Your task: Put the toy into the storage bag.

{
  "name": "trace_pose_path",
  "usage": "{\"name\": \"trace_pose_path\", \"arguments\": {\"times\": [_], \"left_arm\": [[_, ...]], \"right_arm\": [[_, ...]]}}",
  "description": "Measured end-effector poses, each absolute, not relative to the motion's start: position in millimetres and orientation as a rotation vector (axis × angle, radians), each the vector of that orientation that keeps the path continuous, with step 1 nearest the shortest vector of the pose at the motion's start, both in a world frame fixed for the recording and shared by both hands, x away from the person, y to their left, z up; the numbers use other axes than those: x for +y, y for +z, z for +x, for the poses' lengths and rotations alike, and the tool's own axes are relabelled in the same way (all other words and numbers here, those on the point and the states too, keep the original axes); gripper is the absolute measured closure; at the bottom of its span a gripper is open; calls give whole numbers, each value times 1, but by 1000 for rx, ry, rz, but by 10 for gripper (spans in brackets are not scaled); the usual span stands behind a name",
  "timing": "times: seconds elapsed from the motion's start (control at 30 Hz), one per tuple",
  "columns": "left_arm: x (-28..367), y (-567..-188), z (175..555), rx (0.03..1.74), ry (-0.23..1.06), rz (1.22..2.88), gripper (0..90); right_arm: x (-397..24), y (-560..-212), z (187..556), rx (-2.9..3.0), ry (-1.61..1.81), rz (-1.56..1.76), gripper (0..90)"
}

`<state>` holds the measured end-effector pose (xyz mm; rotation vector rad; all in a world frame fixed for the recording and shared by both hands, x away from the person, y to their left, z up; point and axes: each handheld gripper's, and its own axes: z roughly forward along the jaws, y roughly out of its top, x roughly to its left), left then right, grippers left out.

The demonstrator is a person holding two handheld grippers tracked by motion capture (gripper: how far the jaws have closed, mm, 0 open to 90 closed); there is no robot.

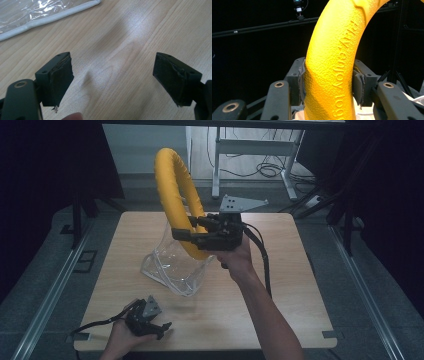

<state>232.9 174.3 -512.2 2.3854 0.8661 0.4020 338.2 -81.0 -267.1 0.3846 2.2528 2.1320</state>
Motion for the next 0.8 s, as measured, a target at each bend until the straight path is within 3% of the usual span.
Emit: {"name": "trace_pose_path", "arguments": {"times": [0.8], "left_arm": [[175,-512,233,859,407,2388,162]], "right_arm": [[-53,-288,340,2294,2158,368,507]]}}
